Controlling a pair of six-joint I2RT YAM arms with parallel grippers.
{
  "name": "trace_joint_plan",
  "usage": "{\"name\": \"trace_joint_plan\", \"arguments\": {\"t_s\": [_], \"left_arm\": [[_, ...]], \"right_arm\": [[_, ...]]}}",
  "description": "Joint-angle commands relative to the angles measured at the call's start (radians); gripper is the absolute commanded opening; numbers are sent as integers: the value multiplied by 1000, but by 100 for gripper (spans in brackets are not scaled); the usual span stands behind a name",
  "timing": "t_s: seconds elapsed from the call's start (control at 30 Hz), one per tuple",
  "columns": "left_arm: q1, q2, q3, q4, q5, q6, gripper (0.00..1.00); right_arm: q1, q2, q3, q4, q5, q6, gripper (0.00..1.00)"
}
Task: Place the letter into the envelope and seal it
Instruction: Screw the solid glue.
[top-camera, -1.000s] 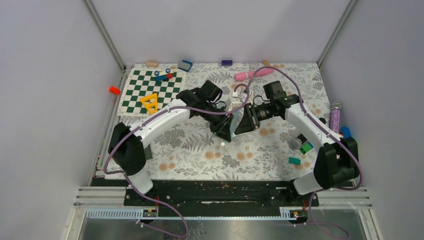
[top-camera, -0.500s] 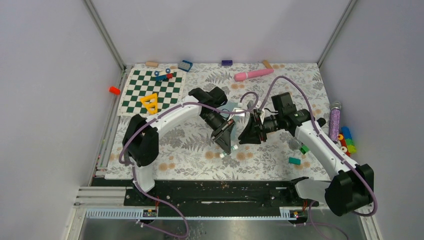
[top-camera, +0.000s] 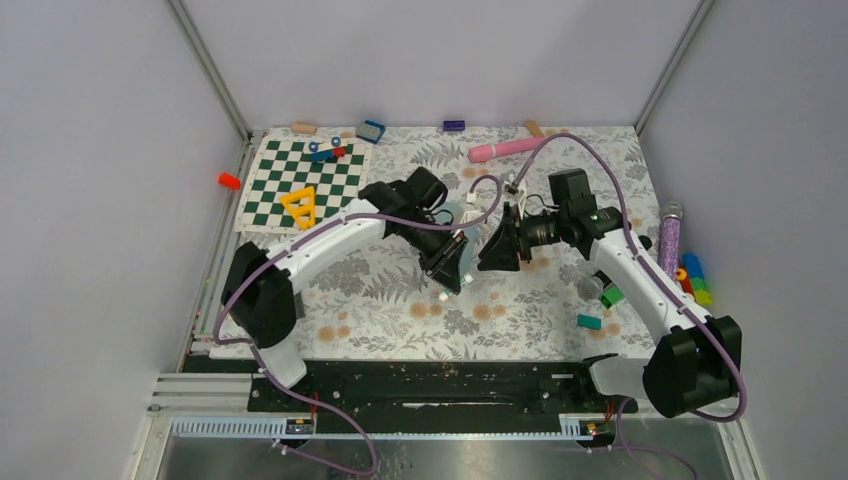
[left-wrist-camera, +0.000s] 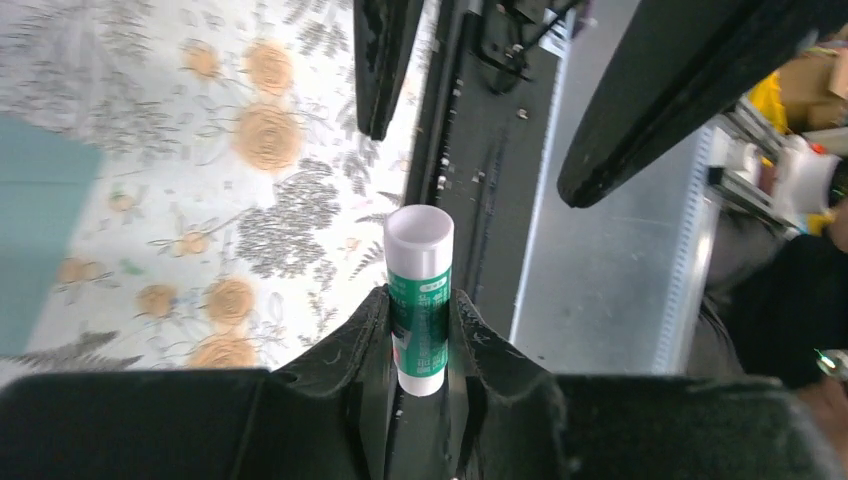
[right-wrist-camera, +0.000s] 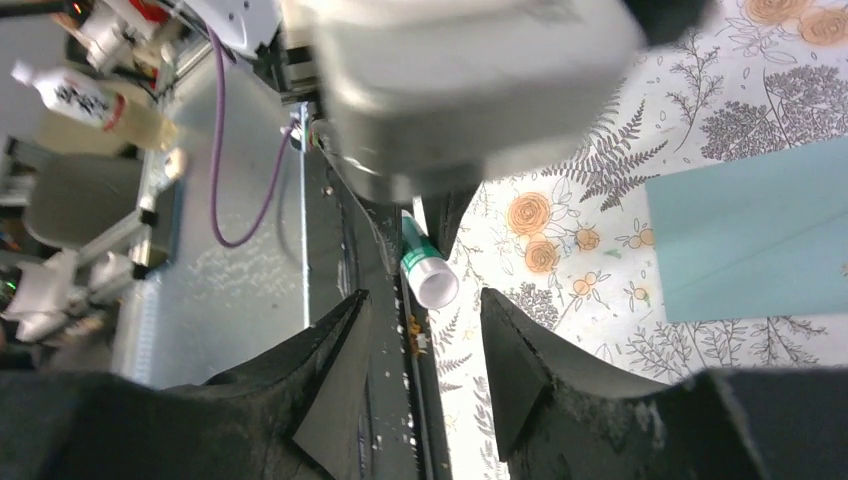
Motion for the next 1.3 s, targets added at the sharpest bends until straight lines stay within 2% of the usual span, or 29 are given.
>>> {"name": "trace_joint_plan", "arguments": {"t_s": [0.0,0.1,0.2,0.4,0.6,0.83,1.27], "left_arm": [[7,-108,-38,204,-189,-121,0],[6,-152,-52,247,-285,-142,0],[0,-175,-57,269,-418,-151,0],[-53,-179,-70,276,-655,-133,0],[-121,-182,-89,294,-807,-92,0],[-166,-177,-97,316,-921,-72,0],[-197,-170,-98,321,-966,-60,0]], "right_arm": [[-26,8,6,180,-54,338,52],[-30,52,8,256,-2,567,51],[-34,137,19,269,30,711,49],[-37,299,96,263,-28,847,48],[-37,360,137,264,-66,907,48],[-37,384,104,260,-43,902,45],[-26,394,103,237,-1,883,44]]}}
